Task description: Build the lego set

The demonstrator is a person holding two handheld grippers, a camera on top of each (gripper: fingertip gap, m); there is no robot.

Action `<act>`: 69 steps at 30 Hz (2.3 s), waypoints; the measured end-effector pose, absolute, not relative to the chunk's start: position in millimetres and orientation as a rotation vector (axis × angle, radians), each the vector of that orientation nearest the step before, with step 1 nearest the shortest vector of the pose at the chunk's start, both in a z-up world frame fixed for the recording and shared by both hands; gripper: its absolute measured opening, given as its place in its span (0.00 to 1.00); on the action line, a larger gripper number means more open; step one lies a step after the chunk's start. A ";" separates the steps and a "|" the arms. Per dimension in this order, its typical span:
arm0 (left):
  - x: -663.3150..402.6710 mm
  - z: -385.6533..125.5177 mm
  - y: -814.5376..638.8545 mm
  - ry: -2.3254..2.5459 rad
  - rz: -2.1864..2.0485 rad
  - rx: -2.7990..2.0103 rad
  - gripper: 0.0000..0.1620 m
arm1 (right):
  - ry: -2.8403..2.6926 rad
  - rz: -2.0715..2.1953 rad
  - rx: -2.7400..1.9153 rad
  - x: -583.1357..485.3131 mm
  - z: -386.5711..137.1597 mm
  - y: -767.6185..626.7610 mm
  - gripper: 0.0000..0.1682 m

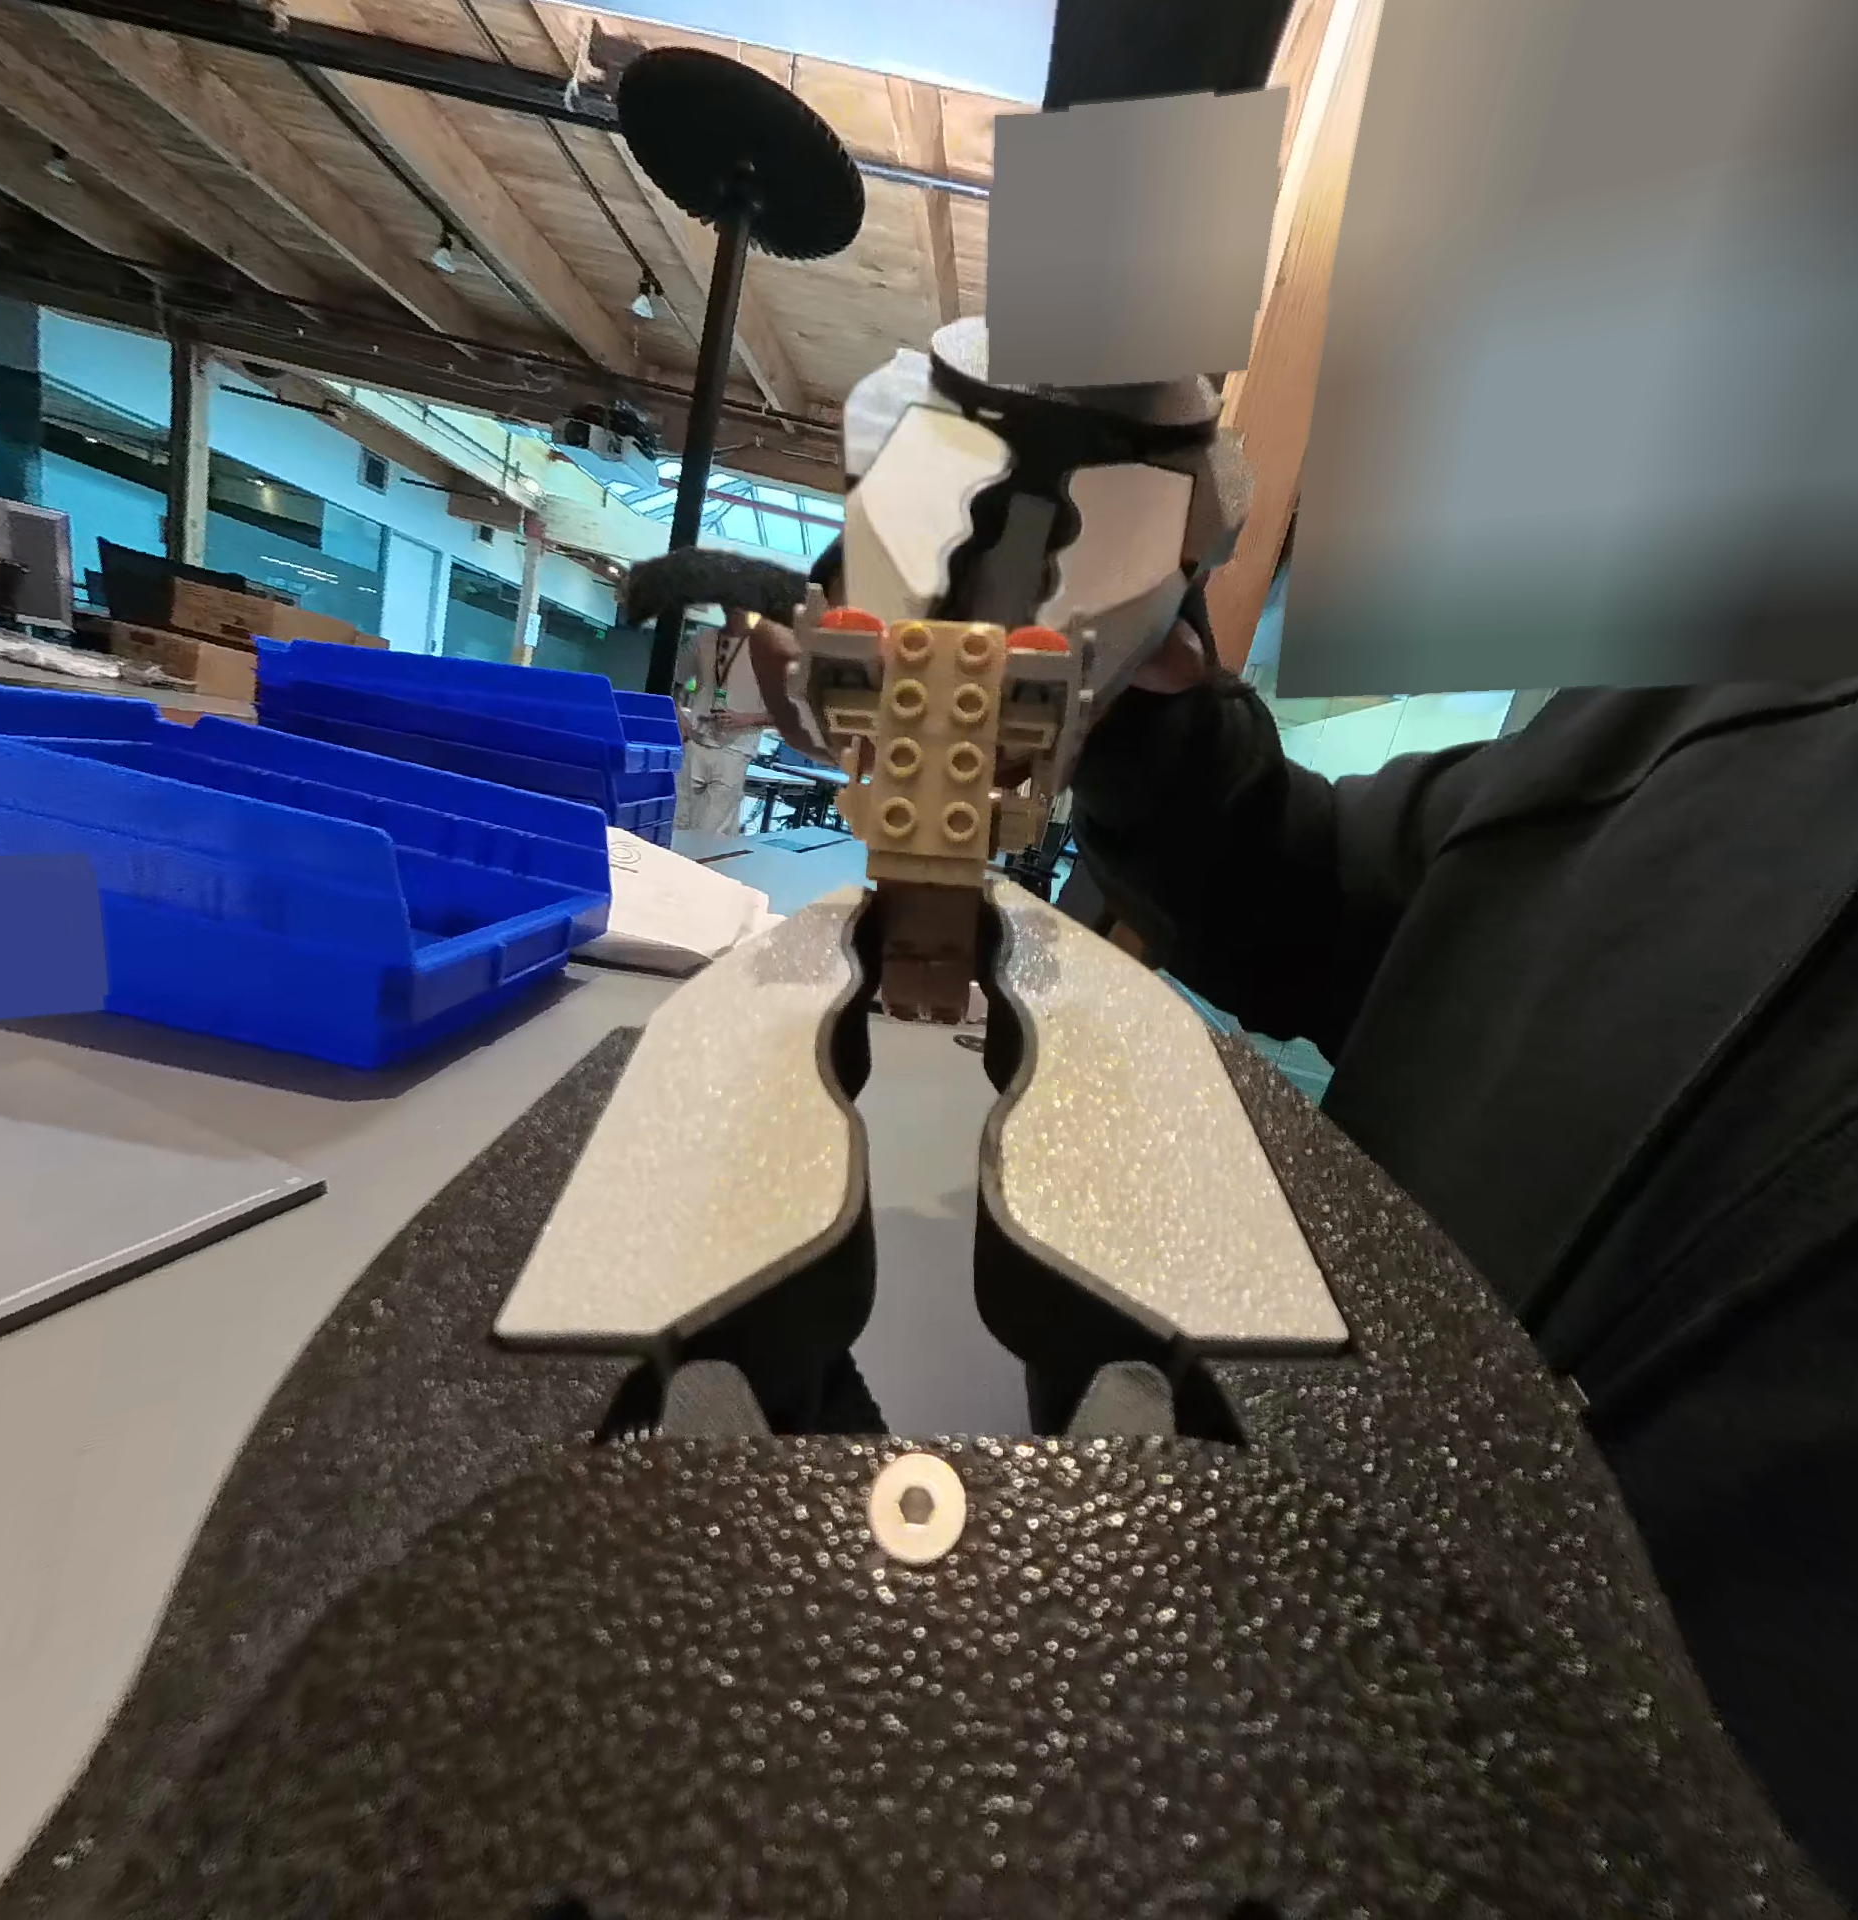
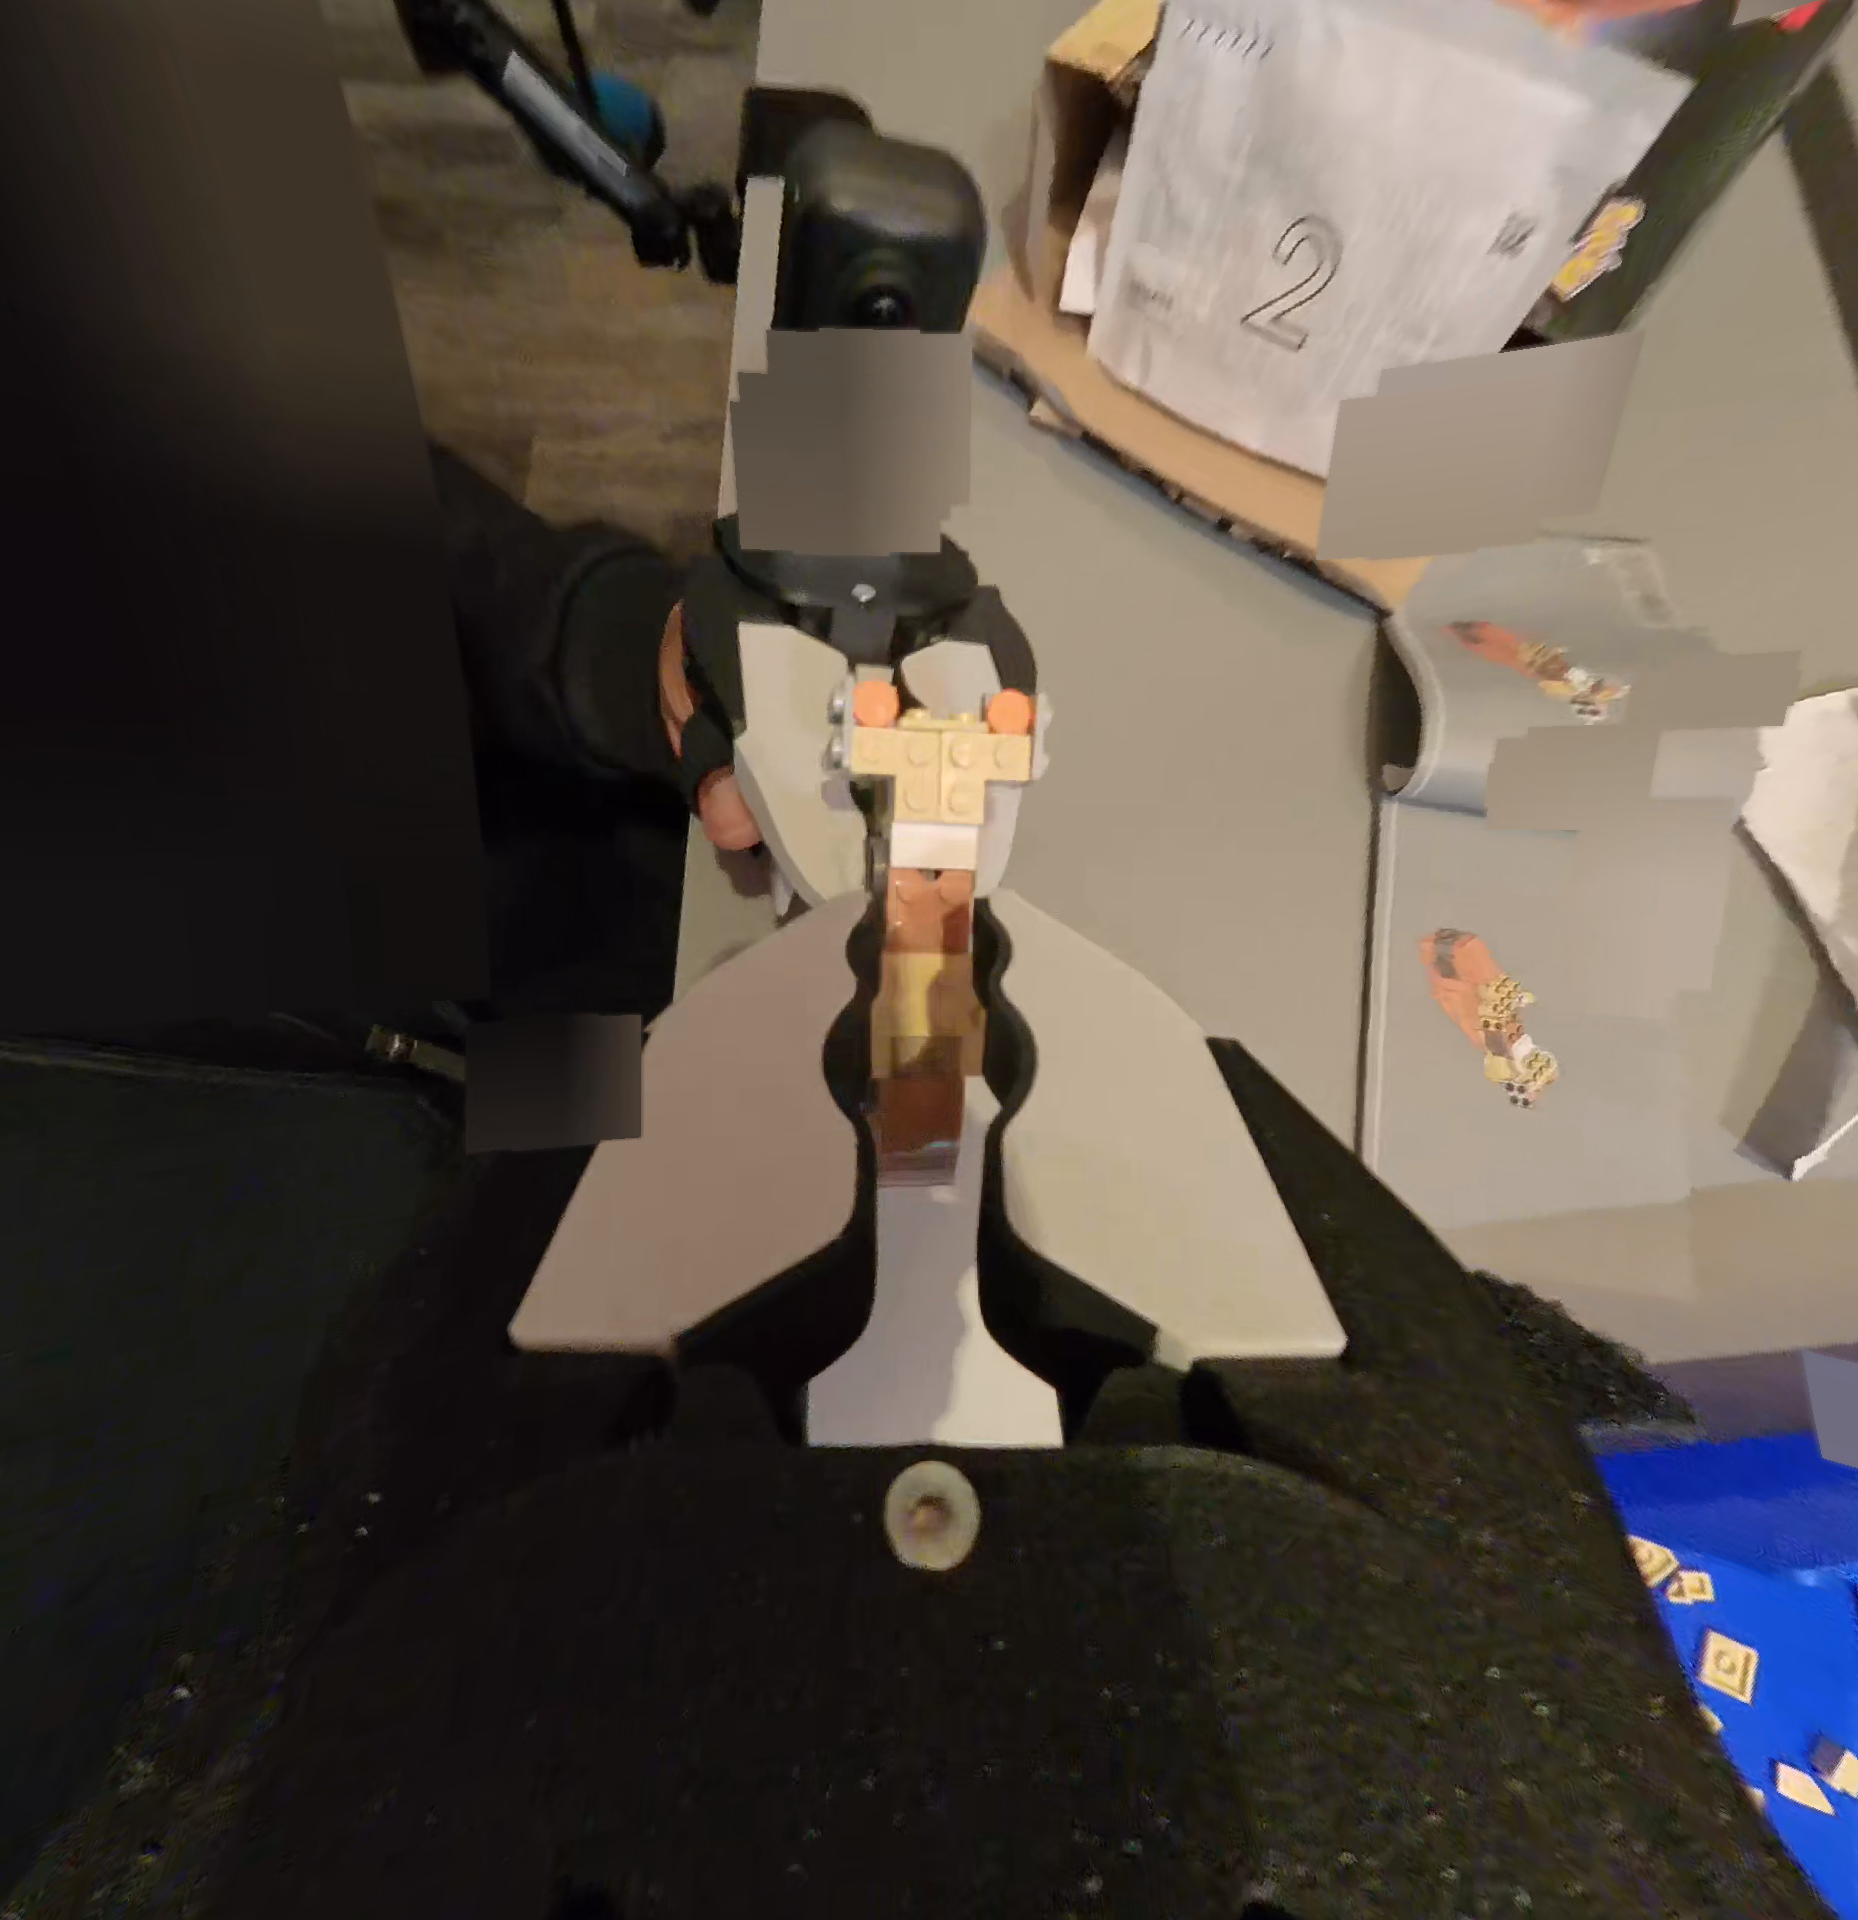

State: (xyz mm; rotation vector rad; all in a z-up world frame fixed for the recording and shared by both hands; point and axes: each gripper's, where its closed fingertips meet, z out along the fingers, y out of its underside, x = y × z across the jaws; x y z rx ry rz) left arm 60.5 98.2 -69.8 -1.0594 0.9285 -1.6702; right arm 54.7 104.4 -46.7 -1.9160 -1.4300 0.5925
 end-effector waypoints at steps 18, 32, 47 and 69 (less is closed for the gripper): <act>68.3 -80.0 93.3 1.015 -1.647 -1.095 0.10 | -1.546 0.597 -2.058 59.4 -67.9 99.1 0.10; 61.6 -73.8 110.4 0.859 -1.808 -1.139 0.12 | -1.398 0.692 -2.113 56.7 -67.2 113.2 0.10; 50.5 -64.7 118.1 0.879 -1.715 -1.154 0.15 | -1.419 0.620 -2.124 55.7 -68.0 115.9 0.10; 48.8 -65.3 106.3 1.004 -1.645 -1.059 0.12 | -1.518 0.539 -2.068 46.9 -70.7 107.1 0.10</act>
